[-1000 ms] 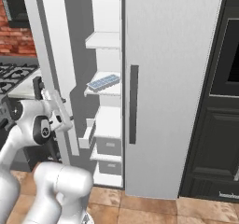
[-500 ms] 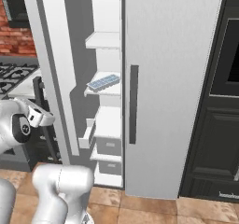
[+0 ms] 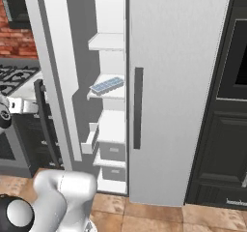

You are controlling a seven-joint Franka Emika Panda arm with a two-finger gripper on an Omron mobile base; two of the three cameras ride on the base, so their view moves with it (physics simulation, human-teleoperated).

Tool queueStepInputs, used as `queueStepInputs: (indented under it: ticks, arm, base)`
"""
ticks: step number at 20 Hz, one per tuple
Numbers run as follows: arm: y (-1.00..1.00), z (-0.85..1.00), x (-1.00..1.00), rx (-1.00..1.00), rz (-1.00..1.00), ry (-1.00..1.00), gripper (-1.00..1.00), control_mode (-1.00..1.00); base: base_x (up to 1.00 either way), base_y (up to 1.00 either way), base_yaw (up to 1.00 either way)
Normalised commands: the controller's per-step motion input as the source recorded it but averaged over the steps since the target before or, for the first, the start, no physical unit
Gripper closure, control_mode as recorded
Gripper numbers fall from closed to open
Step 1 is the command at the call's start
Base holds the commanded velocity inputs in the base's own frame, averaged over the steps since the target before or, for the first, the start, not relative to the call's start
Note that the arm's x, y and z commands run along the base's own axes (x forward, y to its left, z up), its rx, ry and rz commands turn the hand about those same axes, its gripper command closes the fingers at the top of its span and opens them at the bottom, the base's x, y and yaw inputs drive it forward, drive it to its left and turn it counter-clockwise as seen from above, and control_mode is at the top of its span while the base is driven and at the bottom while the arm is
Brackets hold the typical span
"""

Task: The ice cube tray has been filled with water. Take the tray and place it in the freezer to make ice. Close the freezer door after placing the tray.

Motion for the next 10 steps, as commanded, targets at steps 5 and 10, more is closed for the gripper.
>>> queueStepInputs:
  ticks: [5,10]
  arm:
    - [0.81,-0.06,0.35,-0.43,0.01,0.1,-1.0,-1.0]
    - [0.61,-0.26,0.24,-0.32,0.0,0.0,-1.0,-1.0]
  base:
    - [0.0,0.0,0.0]
    - [0.0,0.0,0.0]
